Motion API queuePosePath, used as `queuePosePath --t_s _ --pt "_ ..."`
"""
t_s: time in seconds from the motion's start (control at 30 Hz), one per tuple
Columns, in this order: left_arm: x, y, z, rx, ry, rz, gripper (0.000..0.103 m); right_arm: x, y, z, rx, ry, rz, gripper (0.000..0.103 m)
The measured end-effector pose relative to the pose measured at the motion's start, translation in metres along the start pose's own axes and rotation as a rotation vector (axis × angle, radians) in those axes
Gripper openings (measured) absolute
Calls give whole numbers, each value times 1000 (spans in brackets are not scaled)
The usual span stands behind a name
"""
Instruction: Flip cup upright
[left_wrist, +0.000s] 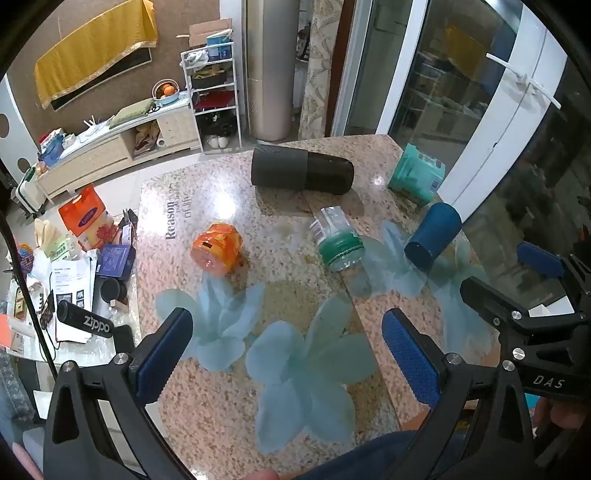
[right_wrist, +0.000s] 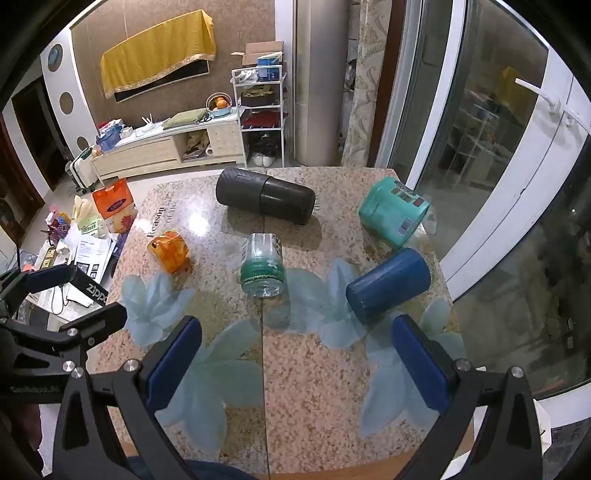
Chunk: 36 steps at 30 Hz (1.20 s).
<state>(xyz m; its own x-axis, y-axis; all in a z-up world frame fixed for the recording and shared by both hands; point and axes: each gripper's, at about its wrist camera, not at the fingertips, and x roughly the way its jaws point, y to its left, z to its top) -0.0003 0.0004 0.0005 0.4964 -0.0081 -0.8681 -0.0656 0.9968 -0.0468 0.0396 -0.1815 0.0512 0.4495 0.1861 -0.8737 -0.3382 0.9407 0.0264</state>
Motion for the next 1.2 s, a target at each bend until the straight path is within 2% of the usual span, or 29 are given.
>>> queuePosePath --t_s 0.5,1.2 --pt "6 -1 -5 3 3 -2 103 -2 3 -13 -5 -5 -8 103" --pt "0 -7 -8 10 5 -8 103 0 -2 -9 4 9 -4 103"
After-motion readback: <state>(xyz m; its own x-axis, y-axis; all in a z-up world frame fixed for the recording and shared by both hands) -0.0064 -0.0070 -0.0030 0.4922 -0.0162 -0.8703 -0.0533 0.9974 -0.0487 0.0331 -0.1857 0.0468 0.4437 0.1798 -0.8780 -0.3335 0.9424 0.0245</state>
